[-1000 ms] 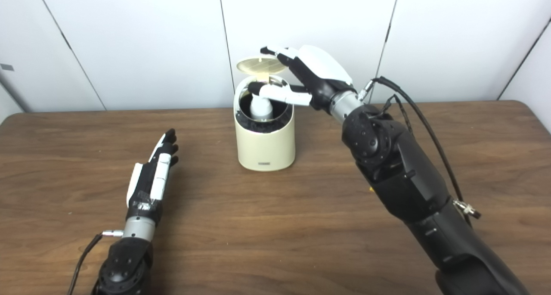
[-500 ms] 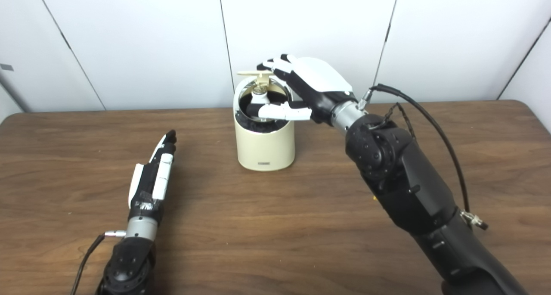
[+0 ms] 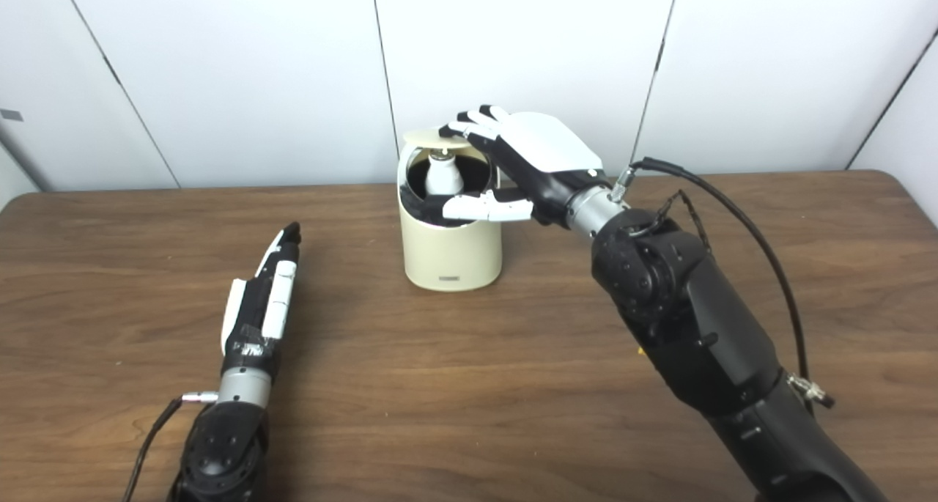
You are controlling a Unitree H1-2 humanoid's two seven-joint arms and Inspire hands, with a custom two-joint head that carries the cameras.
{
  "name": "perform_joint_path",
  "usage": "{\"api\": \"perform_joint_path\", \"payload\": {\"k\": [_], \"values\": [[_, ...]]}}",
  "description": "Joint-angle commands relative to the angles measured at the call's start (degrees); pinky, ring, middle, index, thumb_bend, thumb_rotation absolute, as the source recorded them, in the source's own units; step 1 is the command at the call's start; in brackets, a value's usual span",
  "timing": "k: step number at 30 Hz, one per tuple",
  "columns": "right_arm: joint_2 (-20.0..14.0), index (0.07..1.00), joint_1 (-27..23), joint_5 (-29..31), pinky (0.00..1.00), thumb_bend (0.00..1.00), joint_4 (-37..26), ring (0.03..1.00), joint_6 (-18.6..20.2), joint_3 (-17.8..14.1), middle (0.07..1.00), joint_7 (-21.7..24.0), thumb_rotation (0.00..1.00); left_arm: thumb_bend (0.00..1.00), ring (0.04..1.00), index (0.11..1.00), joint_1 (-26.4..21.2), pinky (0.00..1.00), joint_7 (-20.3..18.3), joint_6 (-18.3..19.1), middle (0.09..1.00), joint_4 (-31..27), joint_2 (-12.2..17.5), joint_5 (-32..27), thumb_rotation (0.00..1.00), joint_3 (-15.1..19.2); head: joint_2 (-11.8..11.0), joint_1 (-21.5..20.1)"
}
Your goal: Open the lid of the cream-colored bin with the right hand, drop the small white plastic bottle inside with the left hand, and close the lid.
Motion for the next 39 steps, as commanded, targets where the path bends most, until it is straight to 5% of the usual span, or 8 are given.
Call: {"api": "perform_joint_path", "payload": {"k": [1,19,35,39], "values": [[-0.41,0.858,-0.67,-1.07,1.00,0.61,-0.81,1.000,-2.31,0.07,0.999,-0.29,0.96,0.71,0.986,0.958,-2.11,1.00,0.67,-1.84,0.958,-1.08,-0.29,0.57,1.00,-0.16,0.07,-0.02],[-0.14,0.835,1.84,-6.28,1.00,0.62,0.55,1.000,-8.64,0.86,1.000,-2.31,1.00,0.72,0.941,0.953,-2.20,0.89,0.25,-3.73,0.954,-0.54,-0.07,-0.11,1.00,-0.31,0.49,0.29],[-0.11,0.821,5.30,-9.66,1.00,0.63,-0.17,1.000,-11.49,0.27,1.000,-2.14,0.98,0.74,0.944,0.963,-2.08,0.95,0.73,-2.90,0.957,-1.41,-1.03,0.29,1.00,-0.38,0.88,0.72],[0.04,0.823,5.94,-9.55,1.00,0.63,-0.02,1.000,-11.71,-0.13,1.000,-2.13,0.97,0.71,0.941,0.974,-2.17,0.90,0.60,-4.06,0.962,-1.06,-1.43,-0.78,1.00,-0.04,1.01,0.87]]}}
